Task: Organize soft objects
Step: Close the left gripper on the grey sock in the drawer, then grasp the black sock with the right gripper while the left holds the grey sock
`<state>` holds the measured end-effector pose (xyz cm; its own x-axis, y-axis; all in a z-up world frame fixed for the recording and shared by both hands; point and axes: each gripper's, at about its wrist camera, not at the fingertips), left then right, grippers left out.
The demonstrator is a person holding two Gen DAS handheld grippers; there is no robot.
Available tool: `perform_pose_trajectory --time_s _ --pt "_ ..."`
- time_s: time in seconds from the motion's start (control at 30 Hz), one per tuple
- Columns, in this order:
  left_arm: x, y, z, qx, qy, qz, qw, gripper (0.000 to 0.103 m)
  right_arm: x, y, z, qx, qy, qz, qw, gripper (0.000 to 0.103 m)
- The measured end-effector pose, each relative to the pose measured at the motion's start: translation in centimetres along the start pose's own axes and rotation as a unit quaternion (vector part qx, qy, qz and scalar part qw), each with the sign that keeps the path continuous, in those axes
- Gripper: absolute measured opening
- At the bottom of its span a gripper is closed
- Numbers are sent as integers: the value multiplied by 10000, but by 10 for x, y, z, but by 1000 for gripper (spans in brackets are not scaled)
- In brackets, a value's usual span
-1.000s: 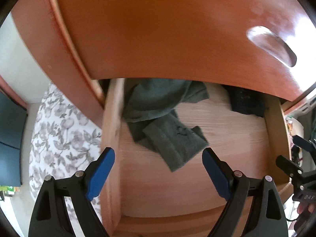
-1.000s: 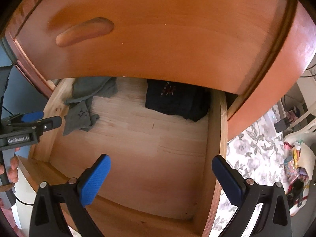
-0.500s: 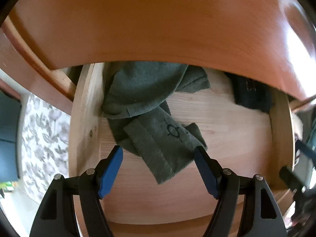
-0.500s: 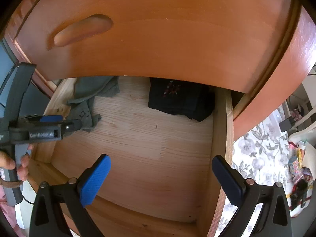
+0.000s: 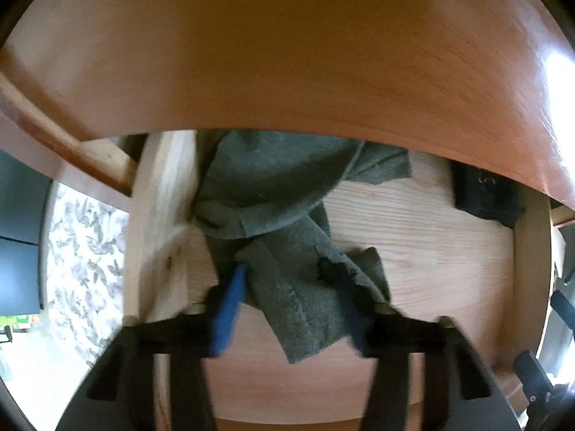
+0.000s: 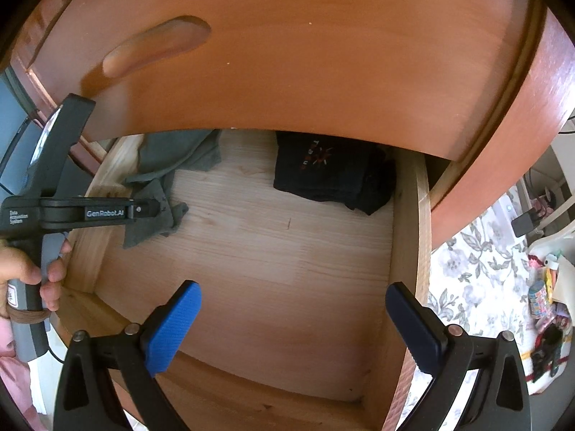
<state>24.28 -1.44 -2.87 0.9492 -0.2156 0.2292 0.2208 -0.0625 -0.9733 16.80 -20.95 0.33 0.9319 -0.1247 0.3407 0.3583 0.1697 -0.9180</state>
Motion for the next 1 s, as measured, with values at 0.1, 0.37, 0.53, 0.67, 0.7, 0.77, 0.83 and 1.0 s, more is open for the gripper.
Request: perform_pose_trajectory --time_s 0.1,0.37,0.53,0.67,0.7,0.77,0.83,1.0 --pt "0 1 -5 7 155 -38 9999 24 -1 0 0 -10 11 4 10000 103" --pt "-6 -10 -5 -377 309 -279 9984 10 -4 -1 -6 -44 81 13 10000 103" --pt "-21 -17 9 -579 304 -532 9964 10 -2 1 -9 -68 101 -1 9999 103" --pt "-34 -26 18 -810 238 -829 9930 10 4 4 -10 -145 41 -27 9999 103" --pt "-39 -28 16 -814 235 -897 9924 10 6 4 -9 -186 2 -43 9998 103" --pt "-42 -29 21 -758 279 -1000 9917 10 13 5 -9 -302 -117 -149 9994 102" --pt "-46 -30 22 -720 315 -1103 9908 10 18 5 -6 -319 -318 -240 9987 94" --pt "-58 -42 7 -748 339 -1305 9880 10 28 15 -2 -601 -771 -353 9946 78"
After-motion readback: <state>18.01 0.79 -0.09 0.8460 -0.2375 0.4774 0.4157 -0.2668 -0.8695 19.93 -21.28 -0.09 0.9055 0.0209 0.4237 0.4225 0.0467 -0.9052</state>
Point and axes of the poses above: each gripper's, at about its wrist camera, not at the fingertips, and y roughly the way its jaws point, z to its left, x to its top, and after that the axes turned 13 degrees about y, right-handed
